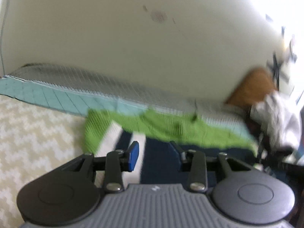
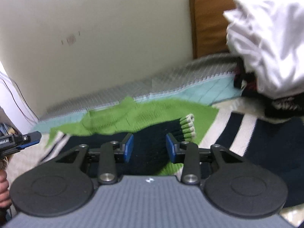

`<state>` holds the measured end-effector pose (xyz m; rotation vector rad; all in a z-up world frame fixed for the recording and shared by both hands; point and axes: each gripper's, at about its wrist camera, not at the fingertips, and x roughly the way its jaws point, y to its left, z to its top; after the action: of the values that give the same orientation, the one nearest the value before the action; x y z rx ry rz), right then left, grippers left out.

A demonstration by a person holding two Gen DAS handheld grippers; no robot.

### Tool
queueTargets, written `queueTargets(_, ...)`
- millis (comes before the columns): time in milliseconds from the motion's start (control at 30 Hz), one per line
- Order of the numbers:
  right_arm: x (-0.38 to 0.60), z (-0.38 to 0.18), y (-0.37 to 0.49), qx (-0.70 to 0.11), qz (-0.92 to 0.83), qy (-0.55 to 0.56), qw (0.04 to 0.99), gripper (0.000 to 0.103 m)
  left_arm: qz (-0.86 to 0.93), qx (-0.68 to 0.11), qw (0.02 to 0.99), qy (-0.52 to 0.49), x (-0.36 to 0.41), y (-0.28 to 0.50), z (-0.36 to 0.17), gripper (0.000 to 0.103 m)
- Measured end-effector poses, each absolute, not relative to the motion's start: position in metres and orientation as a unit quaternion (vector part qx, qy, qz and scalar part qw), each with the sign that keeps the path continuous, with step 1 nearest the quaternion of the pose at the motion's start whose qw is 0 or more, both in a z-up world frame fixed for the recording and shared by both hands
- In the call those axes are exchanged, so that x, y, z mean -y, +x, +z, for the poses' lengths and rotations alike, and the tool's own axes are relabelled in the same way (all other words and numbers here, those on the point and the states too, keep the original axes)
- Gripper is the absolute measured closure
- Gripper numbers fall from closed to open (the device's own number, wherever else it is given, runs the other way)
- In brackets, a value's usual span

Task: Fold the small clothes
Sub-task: 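Lay the sleeve across the sweater front and open the right gripper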

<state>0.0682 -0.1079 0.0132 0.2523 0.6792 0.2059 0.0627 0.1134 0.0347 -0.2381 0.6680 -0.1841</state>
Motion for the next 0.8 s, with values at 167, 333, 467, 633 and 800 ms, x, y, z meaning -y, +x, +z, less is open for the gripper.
queueTargets(167, 0.136, 0.002, 0.072, -0.319, 0.089, 0.143, 0.933, 0.070, -0.049, -0.319, 0.946, -0.023, -0.090, 0.061, 0.011, 0.059)
queueTargets(333, 0.130, 0.002, 0.062, -0.303, 0.076, 0.123, 0.942, 0.069, -0.035, -0.316, 0.948, 0.000, -0.084, 0.055, 0.012, 0.058)
queueTargets(467, 0.121, 0.000, 0.062, -0.299, 0.062, 0.105, 0.947, 0.068, -0.024, -0.314, 0.949, 0.005, -0.085, 0.053, 0.010, 0.057)
queueTargets(633, 0.122, -0.002, 0.063, -0.304, 0.044, 0.103, 0.946, 0.051, -0.011, -0.314, 0.949, 0.021, -0.077, 0.055, 0.009, 0.053)
queueTargets(800, 0.122, -0.003, 0.062, -0.303, 0.043, 0.100, 0.947, 0.051, -0.001, -0.314, 0.949, 0.035, -0.073, 0.056, 0.008, 0.050)
